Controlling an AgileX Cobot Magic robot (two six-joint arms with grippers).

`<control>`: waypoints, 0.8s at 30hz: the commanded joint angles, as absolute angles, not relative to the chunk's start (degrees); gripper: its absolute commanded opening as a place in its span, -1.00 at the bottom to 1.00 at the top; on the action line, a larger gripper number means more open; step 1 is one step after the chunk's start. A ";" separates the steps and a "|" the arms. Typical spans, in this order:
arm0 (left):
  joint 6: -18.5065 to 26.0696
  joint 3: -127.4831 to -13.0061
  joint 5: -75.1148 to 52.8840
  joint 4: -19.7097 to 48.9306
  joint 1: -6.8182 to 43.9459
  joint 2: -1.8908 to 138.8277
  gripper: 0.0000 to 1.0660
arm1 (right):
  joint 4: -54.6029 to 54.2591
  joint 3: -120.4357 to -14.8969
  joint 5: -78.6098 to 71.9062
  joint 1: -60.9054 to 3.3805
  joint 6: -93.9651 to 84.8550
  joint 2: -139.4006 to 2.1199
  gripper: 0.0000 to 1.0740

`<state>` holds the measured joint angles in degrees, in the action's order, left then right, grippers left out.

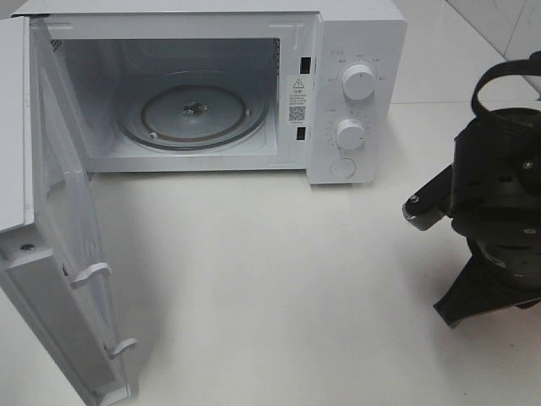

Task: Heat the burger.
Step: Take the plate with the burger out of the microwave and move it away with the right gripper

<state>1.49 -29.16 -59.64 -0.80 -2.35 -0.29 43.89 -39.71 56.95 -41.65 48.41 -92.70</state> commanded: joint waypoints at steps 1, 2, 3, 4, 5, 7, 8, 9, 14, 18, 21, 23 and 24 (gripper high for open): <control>1.43 -29.28 -58.96 -0.69 -2.64 -0.69 0.83 | 47.78 -39.25 59.53 -41.20 49.90 -93.39 -0.94; 1.43 -29.28 -58.96 -0.69 -2.64 -0.69 0.83 | 48.07 -39.25 59.07 -41.20 50.94 -94.25 -0.94; 1.43 -29.28 -58.96 -0.69 -2.64 -0.69 0.83 | 48.82 -39.19 58.33 -41.20 51.97 -94.77 -0.93; 1.43 -29.28 -58.96 -0.69 -2.64 -0.69 0.83 | 48.82 -39.19 58.33 -41.20 51.97 -94.77 -0.93; 1.43 -29.28 -58.96 -0.69 -2.64 -0.69 0.83 | 49.79 -38.85 57.47 -41.20 53.34 -95.17 -0.93; 1.43 -29.28 -58.96 -0.69 -2.64 -0.69 0.83 | 50.19 -38.56 57.01 -41.20 54.32 -95.34 -0.93; 1.43 -29.28 -58.96 -0.69 -2.64 -0.69 0.83 | 50.99 -37.76 56.09 -41.20 55.98 -95.45 -0.93; 1.43 -29.28 -58.96 -0.69 -2.64 -0.69 0.83 | 50.99 -37.76 56.09 -41.20 55.98 -95.45 -0.93; 1.43 -29.28 -58.96 -0.69 -2.64 -0.69 0.83 | 52.54 -34.72 53.00 -41.20 59.76 -95.45 -0.93; 1.43 -29.28 -58.96 -0.69 -2.64 -0.69 0.83 | 54.66 -32.14 50.71 -41.20 64.92 -95.45 -0.93; 1.43 -29.28 -58.96 -0.69 -2.64 -0.69 0.83 | 56.61 -30.88 50.08 -41.20 67.95 -95.51 -0.92; 1.43 -29.28 -58.96 -0.69 -2.64 -0.69 0.83 | 57.93 -30.02 48.82 -41.20 70.19 -95.57 -0.92; 1.43 -29.28 -58.96 -0.69 -2.64 -0.69 0.83 | 57.93 -30.02 48.82 -41.20 70.19 -95.57 -0.92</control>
